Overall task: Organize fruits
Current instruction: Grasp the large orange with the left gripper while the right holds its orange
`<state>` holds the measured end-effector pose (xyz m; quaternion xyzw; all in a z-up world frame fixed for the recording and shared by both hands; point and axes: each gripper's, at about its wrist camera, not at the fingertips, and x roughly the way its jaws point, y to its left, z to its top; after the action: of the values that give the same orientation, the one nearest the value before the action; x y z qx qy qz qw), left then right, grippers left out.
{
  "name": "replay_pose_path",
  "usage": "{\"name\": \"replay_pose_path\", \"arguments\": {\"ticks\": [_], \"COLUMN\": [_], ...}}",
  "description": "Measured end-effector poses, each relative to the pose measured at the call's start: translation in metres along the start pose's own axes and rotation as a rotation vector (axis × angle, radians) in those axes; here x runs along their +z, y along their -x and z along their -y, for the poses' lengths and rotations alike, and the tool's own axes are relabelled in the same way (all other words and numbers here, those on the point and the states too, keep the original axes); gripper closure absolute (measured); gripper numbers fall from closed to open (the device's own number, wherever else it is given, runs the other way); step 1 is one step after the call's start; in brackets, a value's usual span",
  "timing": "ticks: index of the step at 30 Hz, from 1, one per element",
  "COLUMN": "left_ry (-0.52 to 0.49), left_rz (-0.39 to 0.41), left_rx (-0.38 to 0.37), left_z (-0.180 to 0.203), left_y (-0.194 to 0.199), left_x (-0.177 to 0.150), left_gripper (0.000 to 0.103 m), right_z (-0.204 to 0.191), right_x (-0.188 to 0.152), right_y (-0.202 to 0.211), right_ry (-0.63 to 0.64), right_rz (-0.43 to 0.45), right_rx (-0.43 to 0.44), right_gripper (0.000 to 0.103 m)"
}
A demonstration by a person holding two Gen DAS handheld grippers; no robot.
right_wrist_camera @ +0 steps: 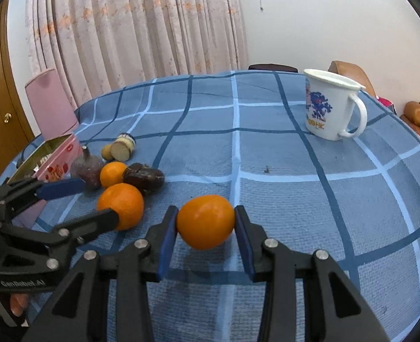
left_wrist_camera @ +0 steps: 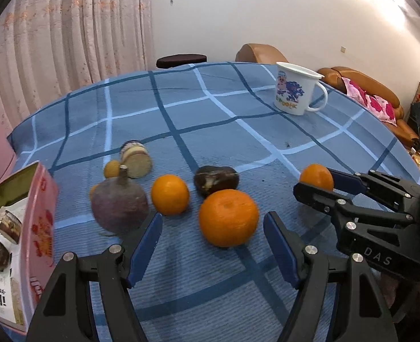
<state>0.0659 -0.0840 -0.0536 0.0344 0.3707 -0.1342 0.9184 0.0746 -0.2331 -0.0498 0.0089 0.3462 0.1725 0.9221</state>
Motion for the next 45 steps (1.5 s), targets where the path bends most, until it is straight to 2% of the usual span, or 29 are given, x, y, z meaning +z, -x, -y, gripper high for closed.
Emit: {"name": "replay_pose_path", "arguments": {"ticks": [3,4,6,9,22,45], "left_ry": [0.014,0.021,0.020,0.036,0.068,0.077], "left_rz": [-0.021,-0.031,-0.045,-0.057,-0.010,0.096], "left_rx": [-0.035,-0.037,-0.043,-0.082,-0.109,-0.060], "left_z": [0.000,0.000,0.000,-0.001,-0.013,-0.018], "left_y": [-0.007,-0.010,-0.015,-0.018,-0.005,0.020], "left_x": [0.002,0.002,0.002,0.002,-0.002,-0.010], "left_gripper": [0.030,0.033,0.045,0.052,0.054,0.054], "right_z": [-0.002,-0.002,-0.002,-0.002,-0.004,-0.018], "right_x": [-0.001,-0.001,-0.001,-0.002,-0.002,-0.007], "right_y": [0.001,0.001,0.001,0.000,0.004,0.019], "right_ry": [0.003,0.003,0.003,0.010,0.029,0.106], "right_rz": [0.003,0.005,0.004,0.004,0.026,0.128], "right_rx": [-0.005,-0.007,-0.009,-0.013,-0.024,-0.014], "right_gripper": [0.061,0.061,0.061,0.061,0.061,0.061]}}
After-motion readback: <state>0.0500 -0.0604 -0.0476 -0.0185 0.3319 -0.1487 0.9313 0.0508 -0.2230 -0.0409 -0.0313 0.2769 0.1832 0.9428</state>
